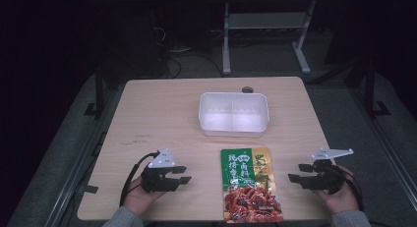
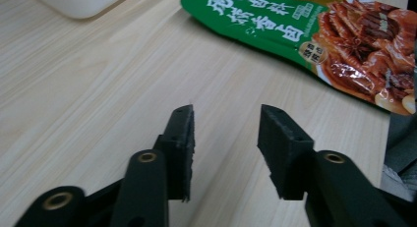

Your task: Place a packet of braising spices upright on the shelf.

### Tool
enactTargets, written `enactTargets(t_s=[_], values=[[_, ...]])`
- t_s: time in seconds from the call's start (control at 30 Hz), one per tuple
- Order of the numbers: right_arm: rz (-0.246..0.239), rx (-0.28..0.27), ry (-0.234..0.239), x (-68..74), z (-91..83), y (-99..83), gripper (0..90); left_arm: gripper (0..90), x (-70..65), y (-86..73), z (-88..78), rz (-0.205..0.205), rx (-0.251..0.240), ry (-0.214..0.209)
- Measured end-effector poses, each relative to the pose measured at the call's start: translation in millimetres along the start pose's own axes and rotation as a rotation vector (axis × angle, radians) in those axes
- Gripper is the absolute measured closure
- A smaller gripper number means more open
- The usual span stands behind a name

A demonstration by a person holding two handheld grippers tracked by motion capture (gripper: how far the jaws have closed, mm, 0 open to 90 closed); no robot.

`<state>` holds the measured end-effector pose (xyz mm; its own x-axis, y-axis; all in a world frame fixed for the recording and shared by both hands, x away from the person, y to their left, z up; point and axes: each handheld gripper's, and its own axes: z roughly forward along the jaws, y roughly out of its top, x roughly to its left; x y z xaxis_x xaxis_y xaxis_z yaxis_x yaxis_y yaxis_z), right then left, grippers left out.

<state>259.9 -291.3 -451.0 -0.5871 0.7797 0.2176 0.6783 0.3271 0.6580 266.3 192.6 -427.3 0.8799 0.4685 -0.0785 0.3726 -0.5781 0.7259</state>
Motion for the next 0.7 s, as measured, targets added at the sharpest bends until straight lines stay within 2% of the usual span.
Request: enactTargets(t_s=[0.23,0.47,0.57,0.7], values=[[-0.004,0.003,0.004,-1.3,-0.5,4.8,35.9,76.4,-8.7,10.2,9.7,0.038,0.025,-0.019],[-0.003,0.013,0.031,-4.4,-0.9,17.0,34.8,83.8,-19.4,26.2,26.5,0.066,0.043,-0.051],[-0.013,0.007,0.045,-4.7,-0.8,29.6,34.7,88.1,-28.4,35.5,37.7,0.094,0.055,-0.066],[-0.019,0.008,0.055,-6.7,2.4,40.7,34.7,89.8,-34.7,41.3,47.5,0.106,0.066,-0.080]])
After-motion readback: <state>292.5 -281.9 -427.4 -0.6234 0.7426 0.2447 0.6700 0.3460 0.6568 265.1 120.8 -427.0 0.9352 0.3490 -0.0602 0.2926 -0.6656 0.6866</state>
